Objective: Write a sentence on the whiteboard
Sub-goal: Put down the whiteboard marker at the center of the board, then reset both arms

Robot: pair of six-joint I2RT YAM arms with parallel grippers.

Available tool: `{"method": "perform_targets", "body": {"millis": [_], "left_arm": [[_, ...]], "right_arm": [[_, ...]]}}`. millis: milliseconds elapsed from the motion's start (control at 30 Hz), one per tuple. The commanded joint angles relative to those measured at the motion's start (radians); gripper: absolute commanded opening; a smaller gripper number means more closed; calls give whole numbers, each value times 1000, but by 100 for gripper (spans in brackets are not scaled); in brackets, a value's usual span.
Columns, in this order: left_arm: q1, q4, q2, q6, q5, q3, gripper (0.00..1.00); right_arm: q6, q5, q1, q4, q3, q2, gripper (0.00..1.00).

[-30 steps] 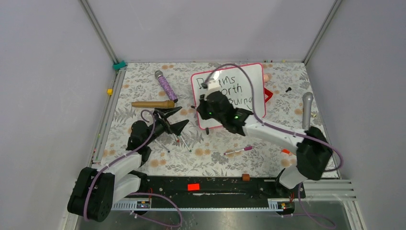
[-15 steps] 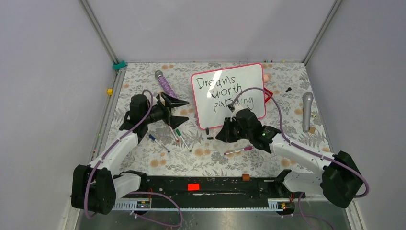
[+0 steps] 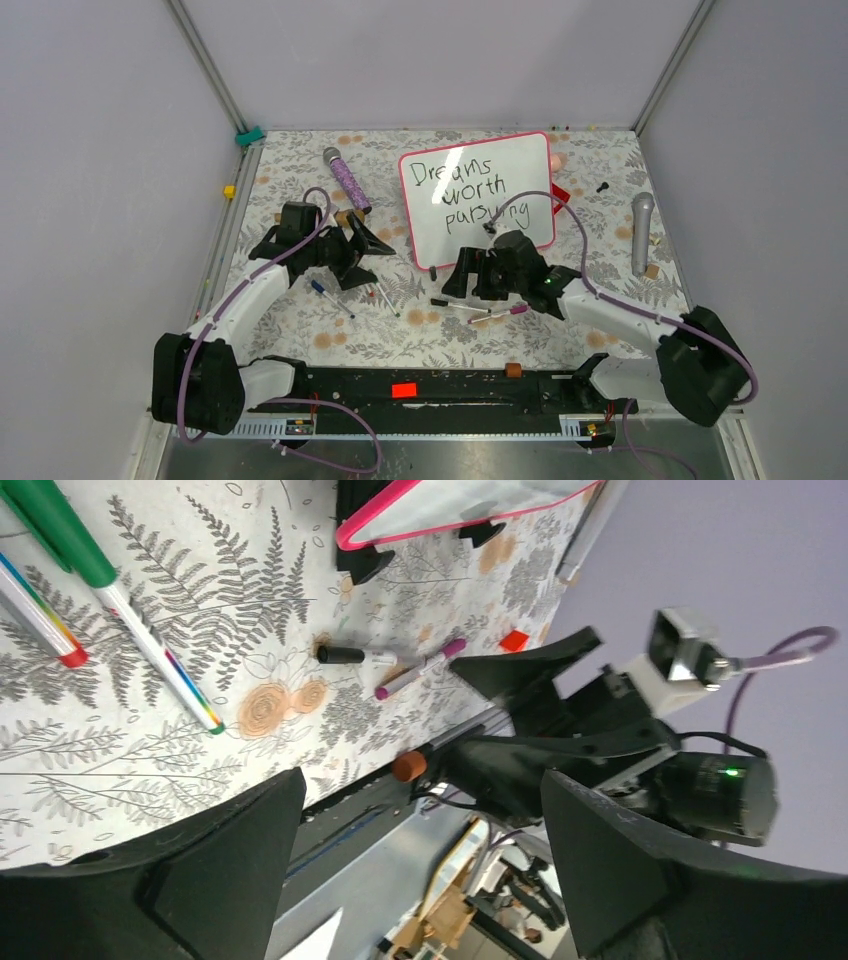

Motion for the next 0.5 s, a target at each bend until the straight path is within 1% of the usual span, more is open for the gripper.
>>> {"method": "perform_targets", "body": {"millis": [0,67,133,267,367,433,467], "left_arm": [[4,-34,-39,166,-36,26,91],[5,-53,-46,219,-73,37,92],[5,-58,-61,277,-121,45,92],[5,-44,-121,404,-282,52,92],[4,0,-190,505,-423,38,92],[5,44,-230,550,-520,8,94],[5,72,-244,569,-561,-10,95]], "right_arm": [[-56,148,-45,-52,-36,-177,99],[-95,208,-76,-77,-74,-277,99],[-156,304,-94,-94,-116,-382,99],[-358,491,-104,-73,-225,-603,96],[-429,625,-106,31,-304,-727,90],[-469,759,-108,132,-373,-772,84],[-497,799,-110,190,-403,-781,82]]}}
